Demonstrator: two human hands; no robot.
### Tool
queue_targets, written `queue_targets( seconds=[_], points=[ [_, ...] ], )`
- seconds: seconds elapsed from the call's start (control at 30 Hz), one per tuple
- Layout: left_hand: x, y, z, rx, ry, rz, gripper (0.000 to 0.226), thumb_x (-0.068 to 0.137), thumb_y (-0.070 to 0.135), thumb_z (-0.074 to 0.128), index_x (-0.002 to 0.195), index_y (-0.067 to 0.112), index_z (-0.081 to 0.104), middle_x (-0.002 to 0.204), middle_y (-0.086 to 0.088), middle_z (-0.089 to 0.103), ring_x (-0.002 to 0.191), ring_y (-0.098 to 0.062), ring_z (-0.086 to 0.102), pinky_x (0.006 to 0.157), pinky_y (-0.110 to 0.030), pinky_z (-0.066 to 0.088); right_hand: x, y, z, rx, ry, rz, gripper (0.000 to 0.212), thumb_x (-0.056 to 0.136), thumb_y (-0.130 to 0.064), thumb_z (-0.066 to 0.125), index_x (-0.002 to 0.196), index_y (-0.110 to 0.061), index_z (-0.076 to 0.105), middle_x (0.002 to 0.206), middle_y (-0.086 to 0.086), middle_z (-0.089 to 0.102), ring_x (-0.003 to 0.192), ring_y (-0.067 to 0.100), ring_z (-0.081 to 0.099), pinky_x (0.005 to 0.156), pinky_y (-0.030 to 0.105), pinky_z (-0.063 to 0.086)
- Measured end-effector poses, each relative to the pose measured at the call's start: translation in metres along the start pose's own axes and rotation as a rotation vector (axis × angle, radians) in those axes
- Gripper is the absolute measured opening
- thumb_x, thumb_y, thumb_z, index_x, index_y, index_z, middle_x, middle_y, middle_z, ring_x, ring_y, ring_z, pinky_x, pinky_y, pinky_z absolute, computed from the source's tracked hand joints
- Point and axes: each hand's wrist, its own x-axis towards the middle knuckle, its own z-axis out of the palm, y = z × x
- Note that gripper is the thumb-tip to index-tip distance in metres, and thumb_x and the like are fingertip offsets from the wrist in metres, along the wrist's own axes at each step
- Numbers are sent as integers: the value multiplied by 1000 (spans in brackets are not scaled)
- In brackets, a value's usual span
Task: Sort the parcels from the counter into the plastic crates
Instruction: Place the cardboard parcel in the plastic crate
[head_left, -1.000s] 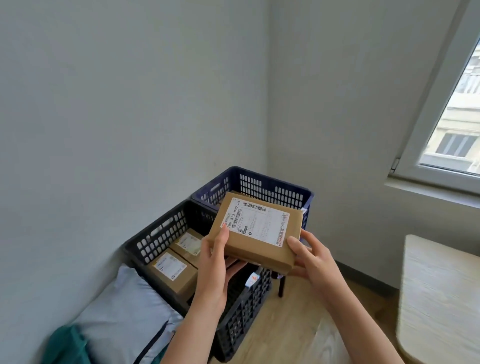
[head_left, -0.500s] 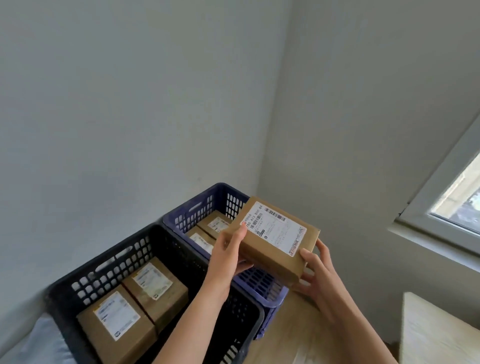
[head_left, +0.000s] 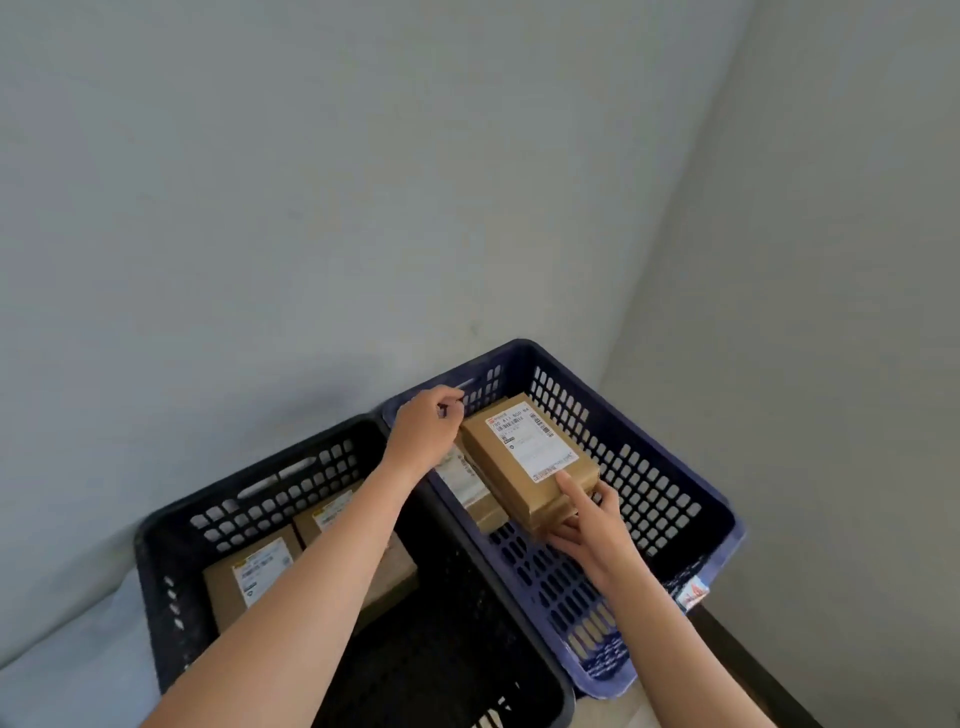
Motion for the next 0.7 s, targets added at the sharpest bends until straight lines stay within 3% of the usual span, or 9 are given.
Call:
queue_targets(
  seconds=[0.07,0.2,0.27,0.37,0.43,0.57,0.7],
  points=[
    [8,-9,-1,70,34,-1,32,109,23,53,137,19,66,137,2,66,118,-6,58,94,-18,39,23,3,17,-25,-35,42,71,90,-40,80,143,-37,33,129,17,65,102,33,75,81,45,64],
    [22,-15,6,228,58,-17,33,108,19,53,138,17,67,138,0,66,128,-16,59,98,-20,40,63,9,41,-76,-94,116,78,84,-47,84,142,-38,33,132,9,60,112,31,69,89,44,63],
    [32,-20,13,308,55,-53,33,107,20,51,135,19,69,137,1,66,130,-20,58,101,-27,46,84,12,45,-291,-102,99,88,81,-58,82,149,-28,37,137,6,56,122,31,62,98,45,57],
    [42,-32,26,456,-1,-136,34,106,24,52,134,22,71,135,-1,67,133,-28,56,102,-42,52,109,11,46,-727,-155,21,84,91,-64,69,154,-16,42,152,13,44,137,34,48,110,44,46],
    [44,-37,35,561,-46,-180,36,105,25,54,137,22,69,137,-6,67,136,-29,52,104,-43,50,119,10,48,-759,-222,-17,82,94,-59,68,155,-11,42,155,14,45,141,33,47,112,41,43],
    [47,-46,50,781,-111,-203,43,101,37,61,141,22,64,142,-2,62,132,-27,47,110,-39,42,135,7,58,-831,-275,-109,80,97,-54,67,155,-6,40,152,14,51,137,30,51,106,36,45],
    [58,-47,58,874,-91,-218,47,99,45,65,142,25,63,146,1,59,133,-29,44,121,-40,25,154,1,64,-879,-294,-114,77,95,-56,68,149,-7,42,144,17,50,120,31,57,94,36,50]
  ],
)
